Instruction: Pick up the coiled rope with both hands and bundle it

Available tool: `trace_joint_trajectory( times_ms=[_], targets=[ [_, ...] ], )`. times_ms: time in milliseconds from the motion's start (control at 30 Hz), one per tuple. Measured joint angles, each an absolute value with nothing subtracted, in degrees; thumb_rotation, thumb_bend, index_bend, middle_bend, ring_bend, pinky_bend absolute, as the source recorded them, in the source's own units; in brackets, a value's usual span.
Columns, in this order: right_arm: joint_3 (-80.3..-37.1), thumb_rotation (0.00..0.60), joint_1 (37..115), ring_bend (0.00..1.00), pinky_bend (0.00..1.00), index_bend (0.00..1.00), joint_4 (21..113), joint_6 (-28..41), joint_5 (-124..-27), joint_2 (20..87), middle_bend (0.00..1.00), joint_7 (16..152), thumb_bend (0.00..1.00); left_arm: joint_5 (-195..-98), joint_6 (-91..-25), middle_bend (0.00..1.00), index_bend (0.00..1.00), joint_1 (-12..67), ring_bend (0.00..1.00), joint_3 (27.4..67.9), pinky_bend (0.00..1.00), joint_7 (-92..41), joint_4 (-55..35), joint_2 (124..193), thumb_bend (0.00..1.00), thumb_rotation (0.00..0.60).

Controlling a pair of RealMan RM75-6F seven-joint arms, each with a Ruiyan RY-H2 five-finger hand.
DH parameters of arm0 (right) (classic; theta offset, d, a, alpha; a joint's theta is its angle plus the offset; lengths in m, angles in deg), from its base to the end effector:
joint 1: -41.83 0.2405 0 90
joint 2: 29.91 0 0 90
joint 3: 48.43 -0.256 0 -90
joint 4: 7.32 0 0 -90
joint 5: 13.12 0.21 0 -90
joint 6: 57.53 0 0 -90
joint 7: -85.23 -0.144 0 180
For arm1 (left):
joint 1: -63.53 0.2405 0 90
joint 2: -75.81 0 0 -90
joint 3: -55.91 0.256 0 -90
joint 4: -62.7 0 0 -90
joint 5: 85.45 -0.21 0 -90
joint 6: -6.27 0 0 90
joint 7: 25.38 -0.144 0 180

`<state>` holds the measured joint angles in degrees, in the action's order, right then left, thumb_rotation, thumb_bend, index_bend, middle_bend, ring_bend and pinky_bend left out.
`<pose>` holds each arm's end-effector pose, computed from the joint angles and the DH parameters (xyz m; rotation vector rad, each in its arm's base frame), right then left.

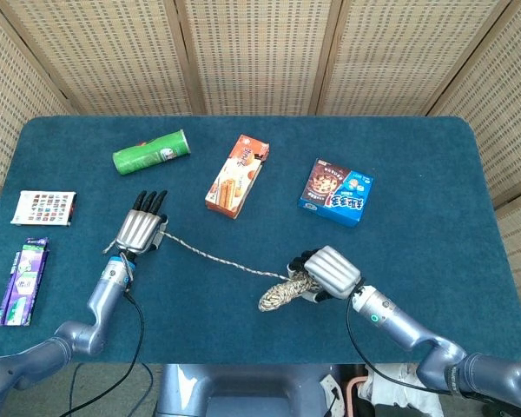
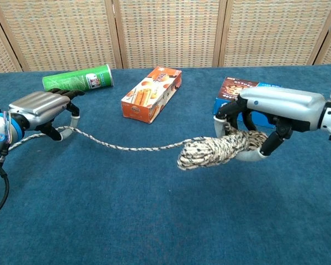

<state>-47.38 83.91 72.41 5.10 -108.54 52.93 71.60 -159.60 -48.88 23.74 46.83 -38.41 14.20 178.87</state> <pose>-0.1596 -0.3089 0.0030 2.1615 -0.9109 1.2168 -0.2321 0.3800 -0.0391 -1.7755 -0.7038 -0.7286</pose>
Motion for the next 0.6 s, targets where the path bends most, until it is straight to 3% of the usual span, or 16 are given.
trace_joint_trajectory(
  times_ms=[300, 600],
  targets=[
    [-54.54, 0.600, 84.35, 0.49, 0.63, 0.66, 84.77, 3.26, -96.91, 49.64, 0.61, 73.16, 0.68, -165.54, -53.11, 0.00, 0.78, 24.96, 0.00, 50.63, 0.00, -34.91, 14.74, 177.27, 0.54, 0.600],
    [-63.34, 0.600, 87.15, 0.60, 0.76, 0.68, 93.45, 3.64, -73.09, 49.87, 0.68, 92.59, 0.75, -177.56, -65.22, 0.00, 0.79, 26.16, 0.00, 56.40, 0.00, -29.67, 15.85, 174.76, 0.54, 0.600]
  ],
)
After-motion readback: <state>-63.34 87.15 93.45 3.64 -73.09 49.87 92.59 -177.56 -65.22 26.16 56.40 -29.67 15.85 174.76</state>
